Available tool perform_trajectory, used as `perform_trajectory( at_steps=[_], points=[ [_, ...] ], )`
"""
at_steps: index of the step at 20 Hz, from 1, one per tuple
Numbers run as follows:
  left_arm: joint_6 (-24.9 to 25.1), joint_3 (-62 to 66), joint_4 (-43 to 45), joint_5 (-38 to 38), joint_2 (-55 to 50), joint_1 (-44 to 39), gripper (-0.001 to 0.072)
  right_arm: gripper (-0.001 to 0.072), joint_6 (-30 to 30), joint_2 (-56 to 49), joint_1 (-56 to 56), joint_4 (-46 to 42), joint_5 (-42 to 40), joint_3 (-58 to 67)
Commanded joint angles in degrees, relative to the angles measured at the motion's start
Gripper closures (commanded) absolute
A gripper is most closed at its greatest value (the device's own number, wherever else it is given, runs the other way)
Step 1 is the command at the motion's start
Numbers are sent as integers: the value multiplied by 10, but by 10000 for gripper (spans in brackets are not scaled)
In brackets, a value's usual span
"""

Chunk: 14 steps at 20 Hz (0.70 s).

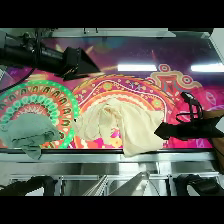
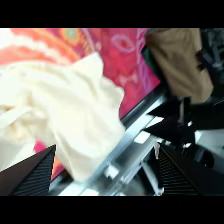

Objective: Fold the shirts.

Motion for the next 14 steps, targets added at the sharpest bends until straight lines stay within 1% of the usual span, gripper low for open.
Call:
perform_trajectory(
  at_steps=[1, 3, 4, 5, 6, 7, 8, 10, 11, 12, 13, 14],
  points=[
    [1, -29, 71, -99, -7, 38, -3, 25, -2, -14, 0, -22, 5, 6],
    [3, -116, 152, -75, 22, 40, -2, 25, -6, -33, 3, -14, -3, -11],
    [5, -167, 168, -51, 39, 40, -2, 26, -22, -45, 2, -21, -11, -20],
    [12, -224, 169, -21, 54, 40, -2, 30, -25, -58, -1, -46, -8, -24],
    [22, -272, 165, 11, 64, 40, -1, 115, -25, -70, -2, -61, 0, -24],
    [29, -319, 164, 45, 73, 38, -1, 294, -25, -79, -5, -55, 4, -24],
    [32, -356, 164, 79, 78, 32, -1, 353, -25, -85, -4, -40, 3, -24],
    [34, -417, 150, 162, 75, 15, 1, 339, -25, -100, -4, 3, -4, -24],
    [43, -435, 135, 188, 67, 5, 9, 240, -26, -113, -4, 20, -4, -25],
    [51, -448, 122, 201, 56, -5, 8, 69, -34, -127, -2, 34, -2, -28],
    [57, -457, 121, 200, 45, -15, 8, 42, -53, -140, 4, 55, -2, -37],
    [62, -462, 122, 197, 32, -26, 8, 42, -68, -149, 15, 80, -9, -49]
  ],
)
